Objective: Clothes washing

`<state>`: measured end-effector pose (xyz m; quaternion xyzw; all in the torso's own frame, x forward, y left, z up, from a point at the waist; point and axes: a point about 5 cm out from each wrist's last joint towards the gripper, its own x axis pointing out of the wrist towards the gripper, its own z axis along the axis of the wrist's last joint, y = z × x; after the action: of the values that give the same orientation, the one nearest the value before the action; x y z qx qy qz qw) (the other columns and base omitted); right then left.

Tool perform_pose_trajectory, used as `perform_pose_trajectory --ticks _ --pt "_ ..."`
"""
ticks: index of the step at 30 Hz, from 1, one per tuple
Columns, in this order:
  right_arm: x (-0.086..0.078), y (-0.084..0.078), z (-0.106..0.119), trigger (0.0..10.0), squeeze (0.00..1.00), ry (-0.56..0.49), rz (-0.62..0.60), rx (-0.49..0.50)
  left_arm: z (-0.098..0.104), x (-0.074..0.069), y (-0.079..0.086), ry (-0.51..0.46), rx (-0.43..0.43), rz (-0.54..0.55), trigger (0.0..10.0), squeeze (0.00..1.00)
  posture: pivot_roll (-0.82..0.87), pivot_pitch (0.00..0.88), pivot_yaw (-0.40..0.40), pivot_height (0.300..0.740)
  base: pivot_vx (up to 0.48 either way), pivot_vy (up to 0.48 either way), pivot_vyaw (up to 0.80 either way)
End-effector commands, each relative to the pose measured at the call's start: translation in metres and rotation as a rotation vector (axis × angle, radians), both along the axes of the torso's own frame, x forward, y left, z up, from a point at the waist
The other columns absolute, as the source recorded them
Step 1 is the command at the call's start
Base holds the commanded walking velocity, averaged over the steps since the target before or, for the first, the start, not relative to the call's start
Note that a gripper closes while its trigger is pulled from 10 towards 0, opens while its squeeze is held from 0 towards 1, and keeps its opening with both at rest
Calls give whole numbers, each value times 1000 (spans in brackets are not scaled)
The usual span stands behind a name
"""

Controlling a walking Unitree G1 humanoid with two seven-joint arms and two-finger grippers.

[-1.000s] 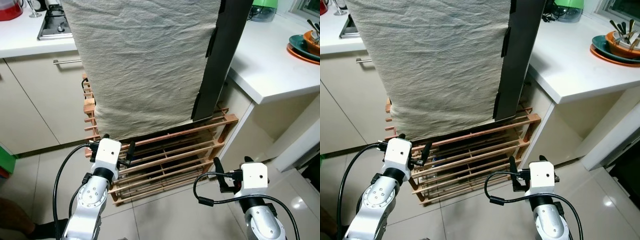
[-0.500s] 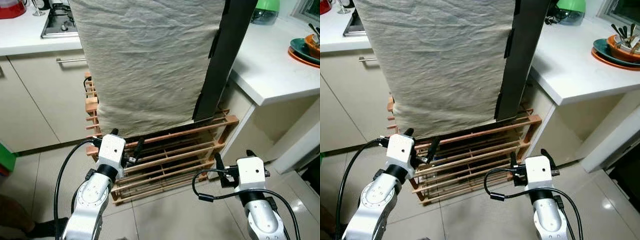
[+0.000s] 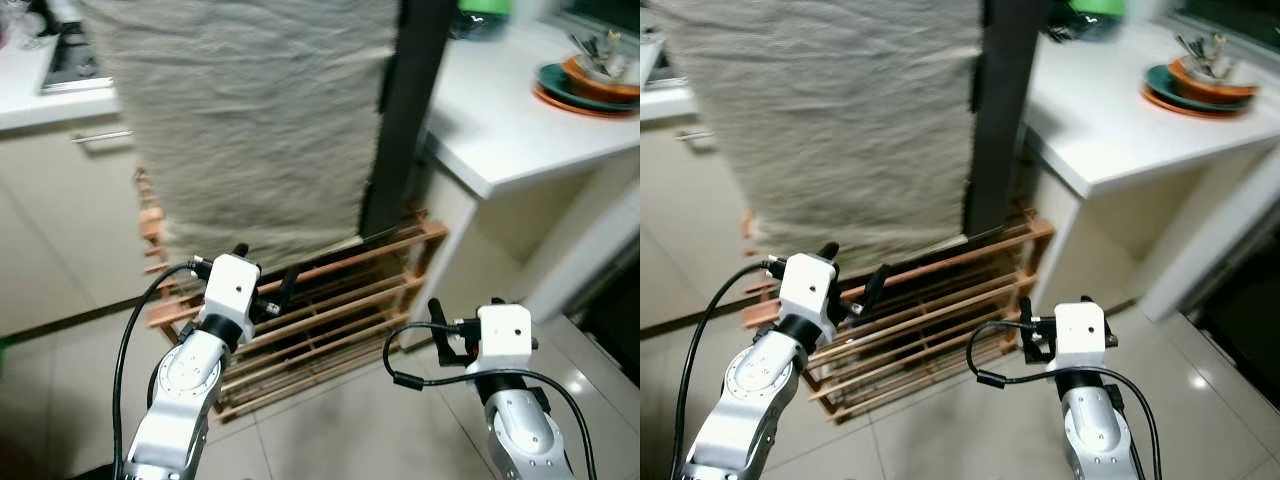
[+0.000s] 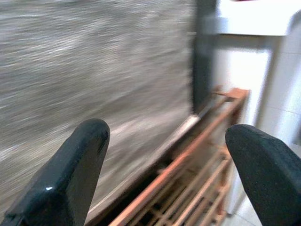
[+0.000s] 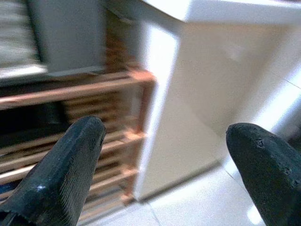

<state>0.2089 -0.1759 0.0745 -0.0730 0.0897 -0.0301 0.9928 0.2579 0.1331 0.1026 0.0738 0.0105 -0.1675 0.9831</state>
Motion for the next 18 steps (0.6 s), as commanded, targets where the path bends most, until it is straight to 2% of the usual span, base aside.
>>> perform_pose_trajectory --ticks 1,4,10,13,18 --pt "0 -1 4 10000 0 -5 -24 19 10 2 -2 -47 7 -15 10000 0 -147 0 25 740 0 0 -800" --pt "-1 -2 4 10000 0 3 -49 38 9 2 0 -36 51 -9 10000 0 -145 0 40 740 0 0 -800" --pt "-2 4 2 10000 0 13 -52 43 11 1 -3 -23 -2 -38 10000 0 -143 0 43 740 0 0 -800" --pt "-3 4 1 10000 0 25 -58 42 10 2 -3 -18 13 -25 10000 0 -142 0 40 740 289 0 -800" --pt "0 2 4 10000 0 17 -68 45 14 6 -1 -20 -9 4 10000 0 -138 0 35 740 298 0 -800"
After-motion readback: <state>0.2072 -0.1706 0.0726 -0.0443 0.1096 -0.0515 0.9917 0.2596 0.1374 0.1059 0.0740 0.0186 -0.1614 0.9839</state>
